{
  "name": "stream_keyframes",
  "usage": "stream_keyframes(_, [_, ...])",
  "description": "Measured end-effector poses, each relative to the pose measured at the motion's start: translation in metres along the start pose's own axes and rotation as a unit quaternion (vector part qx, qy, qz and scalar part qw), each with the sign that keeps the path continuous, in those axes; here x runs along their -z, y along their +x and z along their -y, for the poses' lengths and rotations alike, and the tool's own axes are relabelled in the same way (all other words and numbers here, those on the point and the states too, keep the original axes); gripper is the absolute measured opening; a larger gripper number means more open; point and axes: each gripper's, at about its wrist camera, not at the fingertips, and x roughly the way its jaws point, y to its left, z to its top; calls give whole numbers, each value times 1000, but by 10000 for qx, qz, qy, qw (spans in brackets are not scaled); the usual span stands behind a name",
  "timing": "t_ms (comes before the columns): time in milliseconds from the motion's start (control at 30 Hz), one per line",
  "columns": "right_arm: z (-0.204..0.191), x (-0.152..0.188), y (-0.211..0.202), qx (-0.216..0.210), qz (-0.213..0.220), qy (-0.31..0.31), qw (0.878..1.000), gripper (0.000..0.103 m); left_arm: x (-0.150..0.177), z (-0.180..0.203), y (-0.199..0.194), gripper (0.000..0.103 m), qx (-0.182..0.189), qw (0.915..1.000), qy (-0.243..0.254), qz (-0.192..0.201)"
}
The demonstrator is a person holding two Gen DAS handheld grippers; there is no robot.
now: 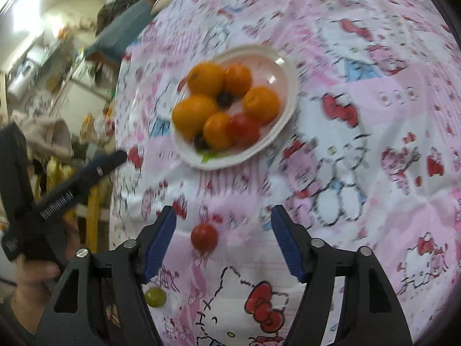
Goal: Organize fruits
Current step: 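Grasp a small red cherry tomato with right while left grasps a small green fruit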
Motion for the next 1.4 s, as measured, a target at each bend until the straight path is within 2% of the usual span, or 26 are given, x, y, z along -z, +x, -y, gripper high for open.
stream_keyframes(267, [-34,21,45,604,-479,-907,9929,78,6,-21,-9,61,-61,9999,-101,37])
stream_keyframes(433, [-46,29,64,1041,-547,-1358,9837,80,7,-28,-9,61,-22,9998,-184,27])
stream_keyframes(500, [-45,27,67,1141,-529,-1413,9819,77,6,-29,-10,61,-6,9998,-193,32])
stream_keyframes(600, [-47,25,70,1369,-474,-1539,9774,62,5,-28,-9,61,29,9998,-213,18])
stream_keyframes(700, [-46,22,68,1211,-438,-1502,9802,44,4,-27,-8,61,62,9997,-219,10])
stream_keyframes(733, [-45,20,69,1077,-489,-1462,9822,32,4,-26,-8,61,67,9998,-212,9])
stream_keyframes(833, [-46,19,66,1075,-485,-1472,9821,32,4,-25,-8,61,64,9998,-204,8])
stream_keyframes(1000, [-37,16,58,831,-457,-1195,9883,32,4,-24,-7,61,43,9998,-210,-7])
stream_keyframes(1400, [-21,1,10,428,136,-664,9968,32,16,-27,-22,61,-40,9998,-175,-91])
